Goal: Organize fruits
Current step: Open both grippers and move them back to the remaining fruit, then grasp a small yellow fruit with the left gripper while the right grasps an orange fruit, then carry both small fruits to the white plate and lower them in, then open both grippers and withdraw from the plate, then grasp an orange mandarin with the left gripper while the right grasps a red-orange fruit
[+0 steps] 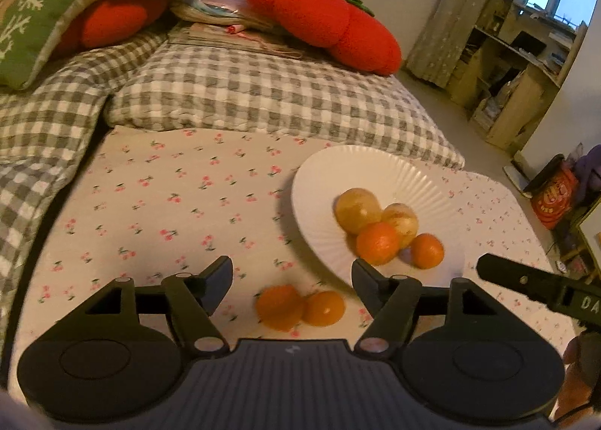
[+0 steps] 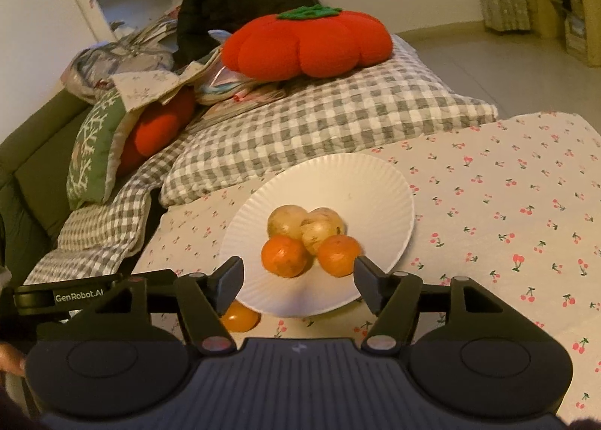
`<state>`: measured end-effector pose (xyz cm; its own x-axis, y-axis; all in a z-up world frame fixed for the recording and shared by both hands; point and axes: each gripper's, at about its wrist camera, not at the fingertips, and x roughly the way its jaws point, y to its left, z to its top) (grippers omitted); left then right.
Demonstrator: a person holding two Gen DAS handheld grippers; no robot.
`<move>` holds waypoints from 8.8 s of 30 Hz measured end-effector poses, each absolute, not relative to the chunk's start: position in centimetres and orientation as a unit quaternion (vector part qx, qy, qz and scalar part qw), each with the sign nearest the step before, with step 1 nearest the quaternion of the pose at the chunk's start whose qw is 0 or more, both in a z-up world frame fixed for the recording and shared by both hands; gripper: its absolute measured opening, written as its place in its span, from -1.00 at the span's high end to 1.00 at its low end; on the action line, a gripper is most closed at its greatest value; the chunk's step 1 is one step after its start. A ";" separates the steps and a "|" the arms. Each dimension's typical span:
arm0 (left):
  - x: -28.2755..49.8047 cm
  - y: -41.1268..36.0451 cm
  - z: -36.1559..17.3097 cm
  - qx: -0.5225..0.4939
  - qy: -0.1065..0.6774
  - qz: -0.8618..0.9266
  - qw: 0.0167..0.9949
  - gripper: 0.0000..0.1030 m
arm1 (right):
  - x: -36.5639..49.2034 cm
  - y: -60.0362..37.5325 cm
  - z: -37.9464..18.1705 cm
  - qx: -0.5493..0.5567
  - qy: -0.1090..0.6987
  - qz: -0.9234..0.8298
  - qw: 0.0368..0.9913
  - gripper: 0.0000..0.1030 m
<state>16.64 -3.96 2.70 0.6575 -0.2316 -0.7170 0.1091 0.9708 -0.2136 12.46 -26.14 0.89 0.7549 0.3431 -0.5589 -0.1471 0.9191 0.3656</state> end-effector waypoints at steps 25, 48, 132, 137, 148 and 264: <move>9.6 3.3 0.0 -0.136 0.437 -0.035 0.888 -0.22 | 8.7 -20.6 0.7 0.011 0.329 0.187 0.926 -0.44; 7.2 3.4 -3.4 -0.133 0.473 -0.019 0.871 0.46 | 7.4 -18.8 -1.6 -0.068 0.364 0.167 0.914 -0.35; 17.3 -12.4 0.6 -0.056 0.368 -0.179 0.911 0.82 | 13.8 -28.2 -0.3 0.110 0.322 0.085 0.936 0.49; 18.1 -13.7 -0.4 -0.040 0.365 -0.186 0.911 0.82 | 15.0 -28.2 -0.7 0.102 0.325 0.076 0.937 0.49; 18.2 -15.6 -1.6 0.026 0.333 -0.188 0.924 0.80 | 17.1 -27.3 -2.1 0.054 0.322 0.040 0.944 0.49; 18.9 -3.7 -4.5 -0.075 0.414 -0.156 0.894 0.58 | 8.9 -11.2 -4.7 -0.109 0.401 0.299 0.859 0.48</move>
<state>18.87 -3.65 -4.49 0.6086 -0.3400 -0.7169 0.2160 0.9404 -0.2626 8.90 -11.25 -4.75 0.4991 0.4273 -0.7539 -0.6014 0.7972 0.0536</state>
